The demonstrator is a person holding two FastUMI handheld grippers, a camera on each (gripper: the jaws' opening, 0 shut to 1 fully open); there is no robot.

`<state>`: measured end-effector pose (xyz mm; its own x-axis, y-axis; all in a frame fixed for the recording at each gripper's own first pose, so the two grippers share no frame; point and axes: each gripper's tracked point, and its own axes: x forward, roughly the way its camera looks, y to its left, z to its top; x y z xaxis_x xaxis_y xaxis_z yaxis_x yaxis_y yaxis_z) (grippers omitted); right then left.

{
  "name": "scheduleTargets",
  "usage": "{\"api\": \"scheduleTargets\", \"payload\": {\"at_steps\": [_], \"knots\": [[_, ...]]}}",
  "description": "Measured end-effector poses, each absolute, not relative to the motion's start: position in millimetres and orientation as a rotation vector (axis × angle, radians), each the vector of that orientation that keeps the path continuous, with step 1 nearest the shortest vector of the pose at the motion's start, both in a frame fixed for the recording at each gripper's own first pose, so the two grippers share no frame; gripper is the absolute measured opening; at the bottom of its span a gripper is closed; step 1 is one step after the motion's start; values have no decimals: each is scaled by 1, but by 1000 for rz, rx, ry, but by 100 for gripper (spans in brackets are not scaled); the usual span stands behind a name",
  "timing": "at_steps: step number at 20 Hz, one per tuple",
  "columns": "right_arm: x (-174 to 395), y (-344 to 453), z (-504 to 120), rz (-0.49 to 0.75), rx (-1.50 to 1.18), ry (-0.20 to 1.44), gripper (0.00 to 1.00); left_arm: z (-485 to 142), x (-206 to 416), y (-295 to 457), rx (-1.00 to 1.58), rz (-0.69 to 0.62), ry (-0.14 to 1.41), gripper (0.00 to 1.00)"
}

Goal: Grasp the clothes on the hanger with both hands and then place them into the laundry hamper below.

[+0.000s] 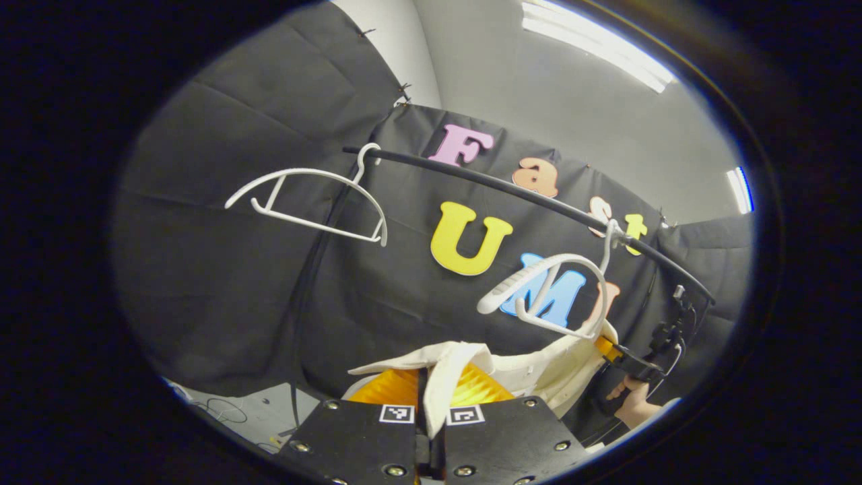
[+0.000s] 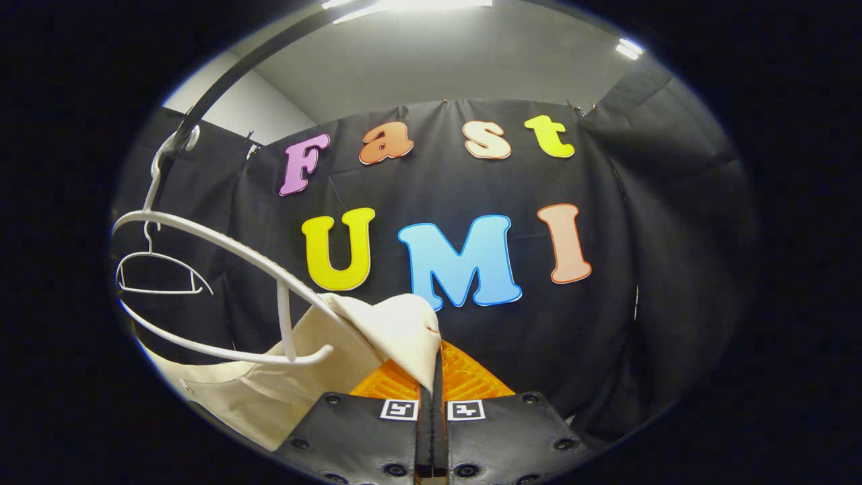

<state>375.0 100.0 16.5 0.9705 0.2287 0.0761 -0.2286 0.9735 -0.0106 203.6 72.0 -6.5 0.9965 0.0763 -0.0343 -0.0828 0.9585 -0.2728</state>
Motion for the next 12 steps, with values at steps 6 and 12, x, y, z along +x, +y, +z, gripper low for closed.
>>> {"api": "scheduleTargets", "payload": {"at_steps": [6,12], "knots": [[383,79,-8,159,11,-22,1,-40,197,56,-206,24,84,1],[381,61,-27,128,-39,7,1,-61,197,53,-258,28,125,2]]}}
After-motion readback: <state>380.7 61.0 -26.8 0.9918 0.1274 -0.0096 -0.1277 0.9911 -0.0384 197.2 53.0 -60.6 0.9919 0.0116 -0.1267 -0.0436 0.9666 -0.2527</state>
